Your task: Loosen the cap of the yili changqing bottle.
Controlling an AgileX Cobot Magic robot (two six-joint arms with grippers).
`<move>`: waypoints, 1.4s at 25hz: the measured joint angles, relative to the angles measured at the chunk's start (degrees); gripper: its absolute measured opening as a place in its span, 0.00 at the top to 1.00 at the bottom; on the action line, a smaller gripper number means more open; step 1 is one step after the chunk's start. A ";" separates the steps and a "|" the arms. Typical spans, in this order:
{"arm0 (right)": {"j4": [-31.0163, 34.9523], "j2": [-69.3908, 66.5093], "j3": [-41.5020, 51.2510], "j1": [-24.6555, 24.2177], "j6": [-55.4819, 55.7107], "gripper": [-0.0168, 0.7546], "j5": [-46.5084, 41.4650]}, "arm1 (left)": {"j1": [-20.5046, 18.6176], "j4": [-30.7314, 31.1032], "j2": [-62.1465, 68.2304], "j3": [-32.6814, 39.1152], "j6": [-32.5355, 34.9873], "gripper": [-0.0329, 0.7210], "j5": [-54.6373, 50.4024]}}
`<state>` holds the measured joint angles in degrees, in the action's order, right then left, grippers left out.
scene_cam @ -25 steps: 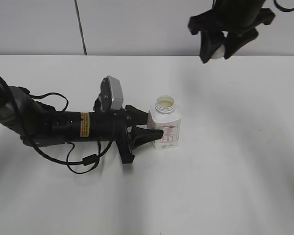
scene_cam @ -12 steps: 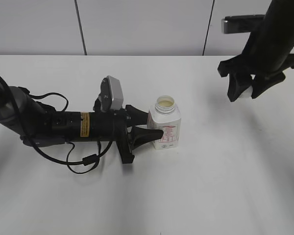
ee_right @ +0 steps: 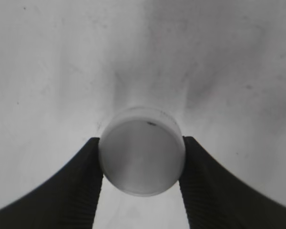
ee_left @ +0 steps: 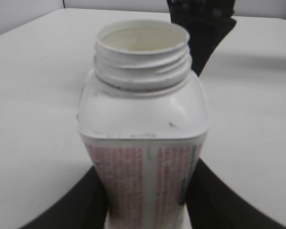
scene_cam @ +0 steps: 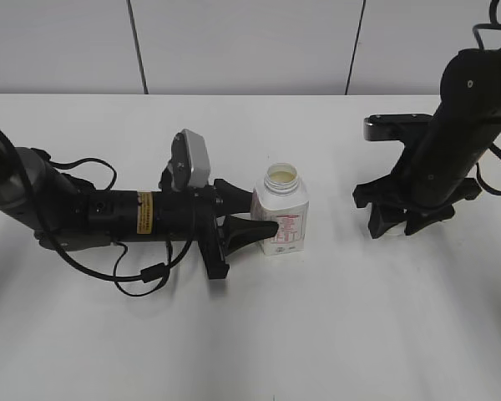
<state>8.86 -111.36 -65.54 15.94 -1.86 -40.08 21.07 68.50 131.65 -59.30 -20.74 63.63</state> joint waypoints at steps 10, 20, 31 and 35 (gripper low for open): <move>1.11 -2.55 0.06 0.00 0.00 0.47 4.08 | 0.00 0.00 0.00 0.00 0.00 0.55 0.06; 1.17 -2.55 0.06 0.00 -0.05 0.20 4.48 | 0.00 0.00 0.00 0.00 0.00 0.48 -0.26; 1.24 -1.07 0.06 0.00 -0.04 0.21 4.38 | -4.52 4.85 -2.74 0.06 -3.06 0.17 -3.36; 1.24 1.60 -0.34 0.00 -0.04 0.21 3.98 | -6.83 9.54 -5.26 0.06 -6.38 0.17 -6.08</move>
<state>10.10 -109.76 -65.88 15.94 -1.90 -36.09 14.23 78.04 126.39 -59.25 -27.12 57.56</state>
